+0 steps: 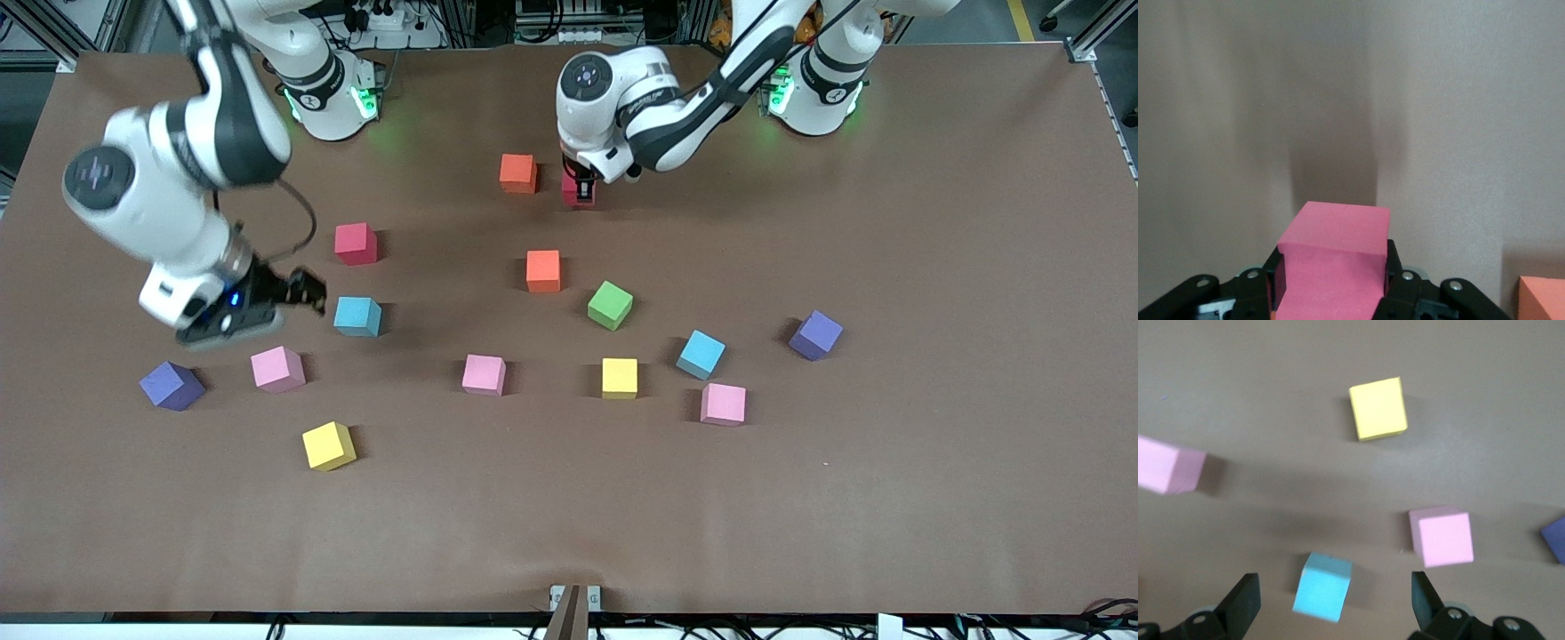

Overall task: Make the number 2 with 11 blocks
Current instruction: 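Reach and grasp the yellow cube with the right gripper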

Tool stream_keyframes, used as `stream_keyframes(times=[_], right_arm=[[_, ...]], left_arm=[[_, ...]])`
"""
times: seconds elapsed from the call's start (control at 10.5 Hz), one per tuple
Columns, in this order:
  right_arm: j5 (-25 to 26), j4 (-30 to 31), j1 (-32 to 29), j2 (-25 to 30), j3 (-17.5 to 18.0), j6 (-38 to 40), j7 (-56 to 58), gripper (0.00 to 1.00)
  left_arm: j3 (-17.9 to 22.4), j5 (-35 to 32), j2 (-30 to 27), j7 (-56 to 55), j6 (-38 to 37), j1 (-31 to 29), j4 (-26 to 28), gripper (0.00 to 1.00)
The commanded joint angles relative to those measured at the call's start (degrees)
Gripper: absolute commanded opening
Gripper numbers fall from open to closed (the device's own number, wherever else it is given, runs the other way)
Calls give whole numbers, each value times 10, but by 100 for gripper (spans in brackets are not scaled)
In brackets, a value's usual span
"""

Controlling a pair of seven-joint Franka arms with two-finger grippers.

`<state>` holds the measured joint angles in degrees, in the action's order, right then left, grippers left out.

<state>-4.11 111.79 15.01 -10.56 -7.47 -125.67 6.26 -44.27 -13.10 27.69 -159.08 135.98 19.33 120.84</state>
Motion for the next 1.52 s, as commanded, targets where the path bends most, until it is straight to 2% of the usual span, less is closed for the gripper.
stream_keyframes(times=[0.0, 0.29, 0.57, 1.43], right_arm=[[-13, -120, -24, -103, 10, 20, -6, 100], [-13, -220, -38, -198, 9, 20, -2, 100], [-10, -285, -45, -268, 10, 17, -1, 100], [-11, -321, -47, -331, 13, -2, 32, 100]], left_arm=[[-4, -37, 1, -106, -3, 8, -10, 0], [-4, -48, 0, -104, -4, 7, -8, 0], [-3, -59, -3, -99, -4, -4, -11, 0], [2, -69, -4, -95, -3, -20, -15, 0]])
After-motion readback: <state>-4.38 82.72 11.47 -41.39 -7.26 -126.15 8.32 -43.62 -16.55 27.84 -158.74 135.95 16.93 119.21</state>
